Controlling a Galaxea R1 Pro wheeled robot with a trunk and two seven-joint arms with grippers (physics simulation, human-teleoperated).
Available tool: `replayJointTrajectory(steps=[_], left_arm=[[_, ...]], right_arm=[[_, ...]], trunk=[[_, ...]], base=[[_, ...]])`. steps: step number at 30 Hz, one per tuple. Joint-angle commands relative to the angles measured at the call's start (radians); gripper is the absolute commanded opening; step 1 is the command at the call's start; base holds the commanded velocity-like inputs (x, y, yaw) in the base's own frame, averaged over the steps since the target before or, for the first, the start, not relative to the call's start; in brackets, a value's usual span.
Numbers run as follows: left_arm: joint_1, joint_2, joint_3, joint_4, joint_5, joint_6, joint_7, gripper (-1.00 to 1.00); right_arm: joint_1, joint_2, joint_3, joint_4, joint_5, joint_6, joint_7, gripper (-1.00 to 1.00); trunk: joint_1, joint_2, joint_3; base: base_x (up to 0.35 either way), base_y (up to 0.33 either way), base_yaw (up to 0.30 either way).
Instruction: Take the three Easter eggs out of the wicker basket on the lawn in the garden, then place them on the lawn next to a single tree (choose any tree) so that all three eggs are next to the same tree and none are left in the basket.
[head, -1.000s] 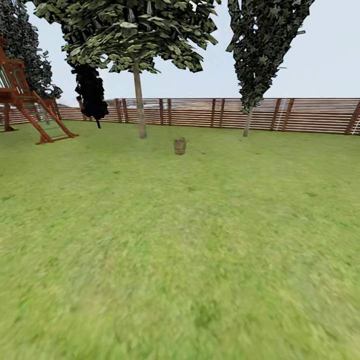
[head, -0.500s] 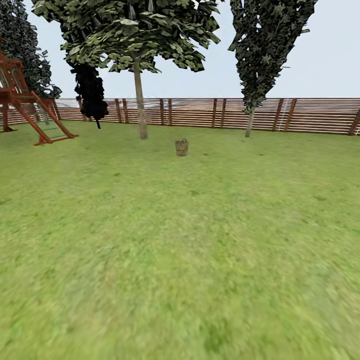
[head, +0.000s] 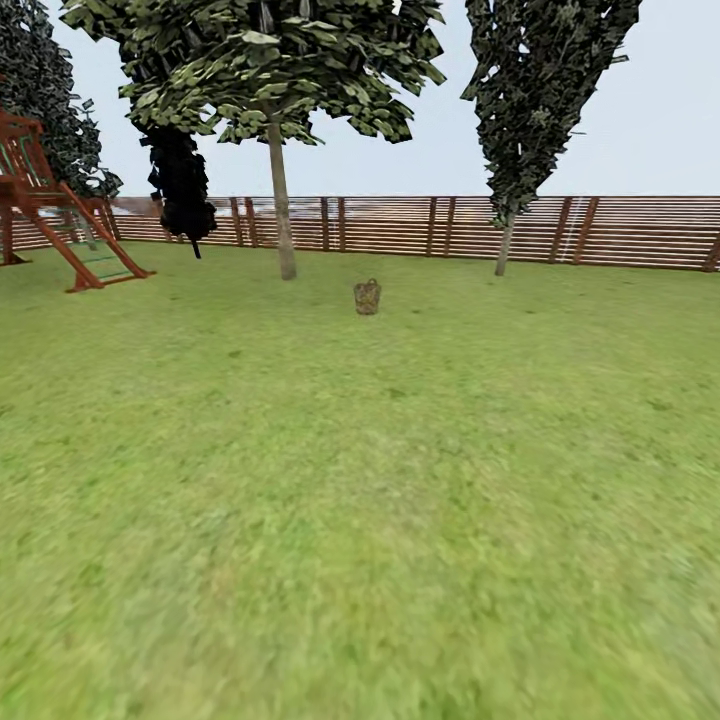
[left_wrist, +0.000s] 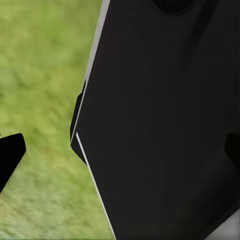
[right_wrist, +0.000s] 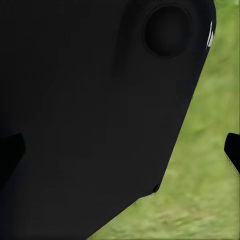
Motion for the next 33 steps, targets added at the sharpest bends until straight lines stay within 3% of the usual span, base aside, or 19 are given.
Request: replayJointTrajectory(steps=[1, 33], left_arm=[[0.000, 0.000, 0.005, -0.001, 0.002, 0.000, 0.001, 1.00], [0.000, 0.000, 0.005, 0.004, 0.001, -0.018, 0.001, 1.00]], right_arm=[[0.000, 0.000, 0.007, 0.000, 0.003, -0.001, -0.001, 1.00], [0.000, 0.000, 0.007, 0.000, 0.003, -0.001, -0.001, 1.00]], trunk=[[0.001, 0.000, -0.001], [0.001, 0.000, -0.001]], base=[[0.309, 0.143, 0.000], [0.307, 0.147, 0.000]])
